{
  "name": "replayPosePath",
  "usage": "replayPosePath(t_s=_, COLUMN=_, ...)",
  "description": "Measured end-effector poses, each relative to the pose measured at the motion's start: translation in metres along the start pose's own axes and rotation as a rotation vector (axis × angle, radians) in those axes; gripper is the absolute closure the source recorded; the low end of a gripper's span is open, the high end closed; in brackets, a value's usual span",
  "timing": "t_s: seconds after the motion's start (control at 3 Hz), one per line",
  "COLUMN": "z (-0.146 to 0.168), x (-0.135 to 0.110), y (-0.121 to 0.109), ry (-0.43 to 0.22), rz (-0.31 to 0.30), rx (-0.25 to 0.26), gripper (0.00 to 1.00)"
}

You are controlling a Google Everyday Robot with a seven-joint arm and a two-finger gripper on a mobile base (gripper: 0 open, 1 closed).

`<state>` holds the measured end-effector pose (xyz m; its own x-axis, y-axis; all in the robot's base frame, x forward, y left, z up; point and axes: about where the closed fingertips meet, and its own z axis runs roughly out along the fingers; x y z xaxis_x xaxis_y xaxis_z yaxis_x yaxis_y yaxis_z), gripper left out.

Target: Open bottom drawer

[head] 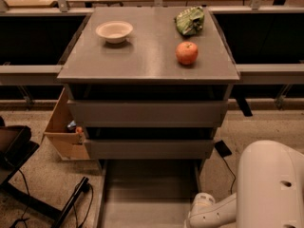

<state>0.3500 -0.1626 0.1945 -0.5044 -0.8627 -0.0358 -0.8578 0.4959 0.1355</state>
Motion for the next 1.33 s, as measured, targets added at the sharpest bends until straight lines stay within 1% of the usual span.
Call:
replayPosePath(t_s=0.33, z=0.0001, x=-0.0027, y=0.0000, ry=0.000, rz=0.000, rx=0.000, gripper=1.00)
replayPosePath(t_s=0.67, z=0.0001, x=-0.0029, y=0.0001, ry=0.000, rz=0.000, rx=0.000, gripper=0.88)
replayPosePath(t_s=1.0, z=0.0002, x=-0.0029, y=0.0001, ry=0.000, rz=0.000, rx=0.000, gripper=0.65)
replayPosePath(t_s=1.33, z=0.0002, x=-0.0029, y=0.0001, ry=0.000, rz=0.000, rx=0.000, gripper=0.34)
